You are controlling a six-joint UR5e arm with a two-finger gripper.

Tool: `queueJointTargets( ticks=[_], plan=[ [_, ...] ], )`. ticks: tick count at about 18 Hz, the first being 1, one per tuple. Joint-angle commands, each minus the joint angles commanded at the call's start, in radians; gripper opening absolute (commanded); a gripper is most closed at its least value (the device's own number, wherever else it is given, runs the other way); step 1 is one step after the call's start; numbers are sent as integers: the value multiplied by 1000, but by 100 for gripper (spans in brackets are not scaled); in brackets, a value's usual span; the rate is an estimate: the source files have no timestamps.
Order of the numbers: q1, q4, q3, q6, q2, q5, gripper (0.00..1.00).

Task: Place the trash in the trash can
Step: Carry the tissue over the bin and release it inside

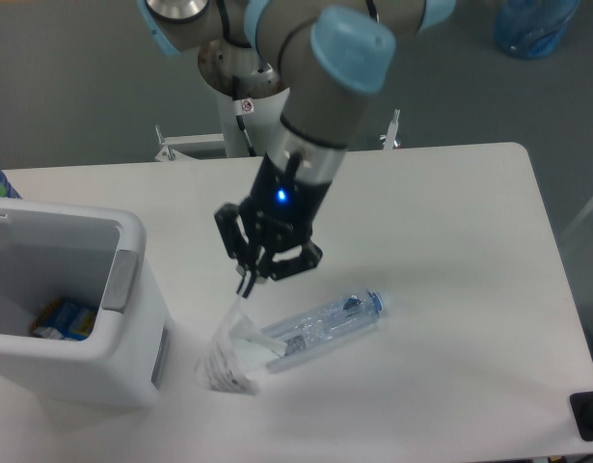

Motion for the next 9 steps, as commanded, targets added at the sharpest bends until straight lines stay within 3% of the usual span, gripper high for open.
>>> queueJointTargets(
  ticks=[5, 8, 9],
  plan=[
    [-106, 2, -23, -6, 71, 12, 0],
    [-156, 5, -38, -8, 80, 14, 0],
    [-178, 5, -46, -9, 80, 15, 5]
  ],
)
